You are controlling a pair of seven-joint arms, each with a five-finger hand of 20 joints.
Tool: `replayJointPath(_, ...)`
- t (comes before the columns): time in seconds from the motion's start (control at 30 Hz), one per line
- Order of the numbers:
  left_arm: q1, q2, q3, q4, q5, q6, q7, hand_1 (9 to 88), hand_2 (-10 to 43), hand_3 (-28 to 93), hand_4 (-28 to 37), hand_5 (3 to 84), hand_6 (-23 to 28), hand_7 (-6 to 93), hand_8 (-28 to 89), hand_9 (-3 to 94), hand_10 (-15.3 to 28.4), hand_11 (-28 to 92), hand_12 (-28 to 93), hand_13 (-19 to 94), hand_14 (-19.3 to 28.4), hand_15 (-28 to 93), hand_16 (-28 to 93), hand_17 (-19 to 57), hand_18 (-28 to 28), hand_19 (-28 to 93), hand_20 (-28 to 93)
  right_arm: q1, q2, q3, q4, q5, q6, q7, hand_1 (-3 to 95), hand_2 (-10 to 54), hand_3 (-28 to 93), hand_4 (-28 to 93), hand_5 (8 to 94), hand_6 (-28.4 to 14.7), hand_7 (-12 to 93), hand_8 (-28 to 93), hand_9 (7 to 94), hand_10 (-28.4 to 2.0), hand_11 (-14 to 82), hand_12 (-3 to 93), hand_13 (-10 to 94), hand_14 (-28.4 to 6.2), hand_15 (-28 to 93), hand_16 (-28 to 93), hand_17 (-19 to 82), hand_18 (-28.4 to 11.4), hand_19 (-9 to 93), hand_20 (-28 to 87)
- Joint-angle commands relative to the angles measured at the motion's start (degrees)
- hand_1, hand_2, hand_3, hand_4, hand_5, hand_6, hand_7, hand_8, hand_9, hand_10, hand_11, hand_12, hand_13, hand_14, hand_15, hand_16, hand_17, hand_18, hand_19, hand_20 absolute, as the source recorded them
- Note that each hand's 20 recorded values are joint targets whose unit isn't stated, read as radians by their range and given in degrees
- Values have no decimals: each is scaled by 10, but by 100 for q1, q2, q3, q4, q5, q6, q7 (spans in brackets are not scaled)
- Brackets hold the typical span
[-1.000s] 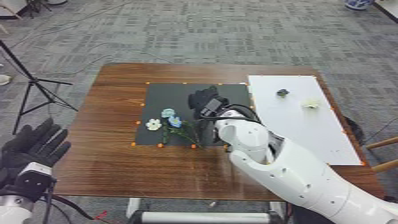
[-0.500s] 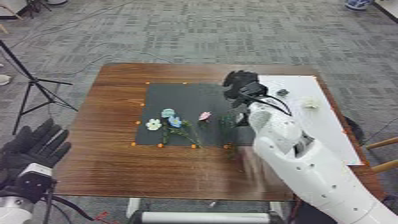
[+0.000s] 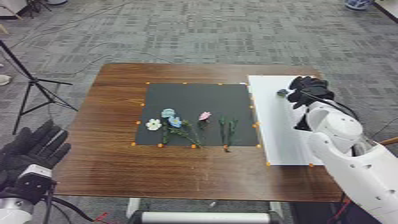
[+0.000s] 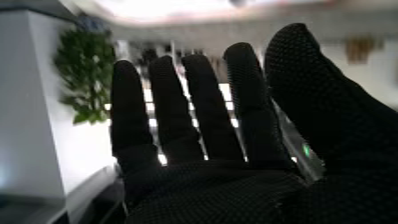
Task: Arrange flowers
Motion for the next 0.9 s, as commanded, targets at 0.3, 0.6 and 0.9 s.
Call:
replayJointPath(0.3, 17, -21, 118, -37, -19, -69, 34, 298, 134, 702, -255, 391, 75, 119, -79, 317, 126, 170, 136, 224, 131, 247, -7, -31, 111, 178, 125, 436, -47, -310, 983, -118, 371, 385, 451, -93, 851, -275, 421, -43, 163, -135, 344, -148, 156, 49, 202, -140, 402, -122, 148, -188, 531, 114)
replayJointPath(0.6, 111, 20, 110, -61, -70, -70, 131, 298, 135, 702, -256, 391, 74, 119, -79, 316, 127, 169, 136, 223, 131, 247, -7, -30, 110, 177, 125, 614, 50, -287, 1303, 142, -89, 648, 492, -95, 846, -279, 399, -52, 156, -127, 325, -165, 152, 52, 213, -154, 410, -115, 149, -192, 542, 115)
replayJointPath(0.9, 50, 30, 129, -53, -76, -30, 100, 297, 137, 701, -256, 392, 74, 121, -79, 317, 127, 168, 136, 223, 131, 247, -6, -30, 110, 178, 125, 558, 83, -638, 1477, -76, 1180, 688, 644, -95, 708, -282, 660, 7, 174, -93, 768, -91, 74, 244, 717, -46, 274, 245, 350, -159, 642, 202)
